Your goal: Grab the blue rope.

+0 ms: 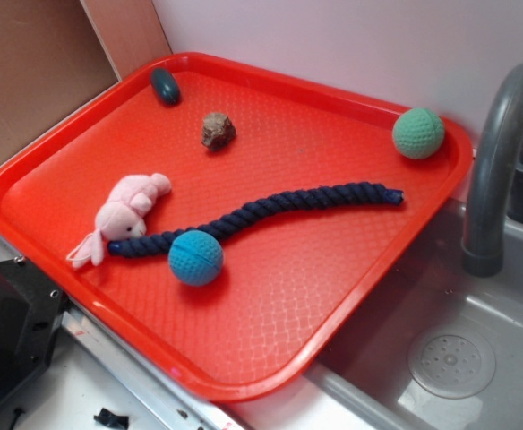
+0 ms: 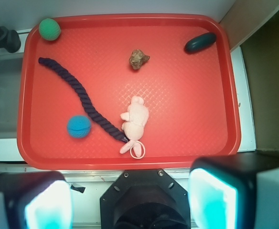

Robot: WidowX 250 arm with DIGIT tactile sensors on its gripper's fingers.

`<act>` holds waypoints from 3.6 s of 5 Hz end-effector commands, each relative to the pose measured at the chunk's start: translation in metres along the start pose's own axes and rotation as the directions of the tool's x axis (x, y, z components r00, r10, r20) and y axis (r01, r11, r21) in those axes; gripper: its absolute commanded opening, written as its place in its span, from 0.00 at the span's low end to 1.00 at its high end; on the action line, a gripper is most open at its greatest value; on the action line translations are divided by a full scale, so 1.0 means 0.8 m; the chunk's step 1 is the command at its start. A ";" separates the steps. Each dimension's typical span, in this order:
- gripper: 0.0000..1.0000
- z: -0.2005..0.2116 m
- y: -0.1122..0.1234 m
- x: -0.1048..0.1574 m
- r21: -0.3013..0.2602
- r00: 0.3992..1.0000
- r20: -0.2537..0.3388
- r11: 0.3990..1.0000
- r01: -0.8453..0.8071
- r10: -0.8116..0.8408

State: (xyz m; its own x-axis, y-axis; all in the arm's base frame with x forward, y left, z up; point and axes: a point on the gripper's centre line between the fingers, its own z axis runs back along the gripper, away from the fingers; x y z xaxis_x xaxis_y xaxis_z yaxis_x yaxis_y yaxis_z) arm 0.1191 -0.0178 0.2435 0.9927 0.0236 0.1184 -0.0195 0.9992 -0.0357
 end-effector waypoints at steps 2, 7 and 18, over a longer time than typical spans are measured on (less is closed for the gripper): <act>1.00 -0.012 -0.009 0.019 0.018 0.998 0.052 0.999 0.027 -0.028; 1.00 -0.192 -0.108 0.134 0.020 0.962 0.087 0.966 0.257 -0.258; 0.00 -0.100 -0.028 0.142 -0.045 0.989 -0.123 0.996 0.083 -0.088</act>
State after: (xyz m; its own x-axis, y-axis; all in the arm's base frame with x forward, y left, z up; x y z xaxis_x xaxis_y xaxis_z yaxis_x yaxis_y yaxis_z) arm 0.2465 -0.0377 0.1619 0.9944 -0.0683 -0.0806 0.0636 0.9962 -0.0589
